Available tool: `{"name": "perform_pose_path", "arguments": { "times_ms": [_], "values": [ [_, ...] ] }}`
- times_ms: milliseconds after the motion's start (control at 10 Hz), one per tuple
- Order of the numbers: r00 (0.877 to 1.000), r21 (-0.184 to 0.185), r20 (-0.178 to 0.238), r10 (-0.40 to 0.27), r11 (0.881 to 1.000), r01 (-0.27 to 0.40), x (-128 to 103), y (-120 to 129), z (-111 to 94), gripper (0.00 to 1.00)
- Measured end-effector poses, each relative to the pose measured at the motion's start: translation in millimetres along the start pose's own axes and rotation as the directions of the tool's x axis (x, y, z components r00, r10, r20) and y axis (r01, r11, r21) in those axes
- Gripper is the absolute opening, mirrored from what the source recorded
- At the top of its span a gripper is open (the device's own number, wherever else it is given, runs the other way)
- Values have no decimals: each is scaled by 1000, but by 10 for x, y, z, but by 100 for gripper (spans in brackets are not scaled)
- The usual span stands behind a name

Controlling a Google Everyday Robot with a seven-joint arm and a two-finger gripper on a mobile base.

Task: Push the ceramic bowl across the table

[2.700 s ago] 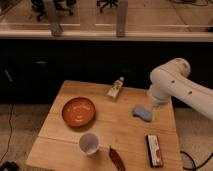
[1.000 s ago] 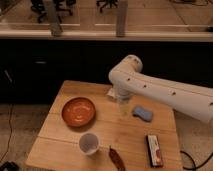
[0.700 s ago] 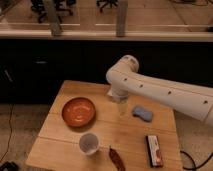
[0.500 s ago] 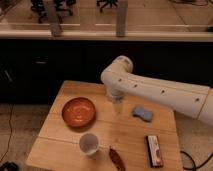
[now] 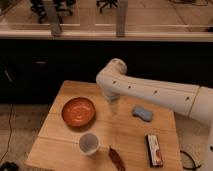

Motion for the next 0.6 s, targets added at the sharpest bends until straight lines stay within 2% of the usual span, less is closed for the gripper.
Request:
{"name": "perform_pose_path", "arguments": {
  "times_ms": [600],
  "values": [
    [998,-20,28,-55,998,55,-123,-18,192,80]
  ]
}}
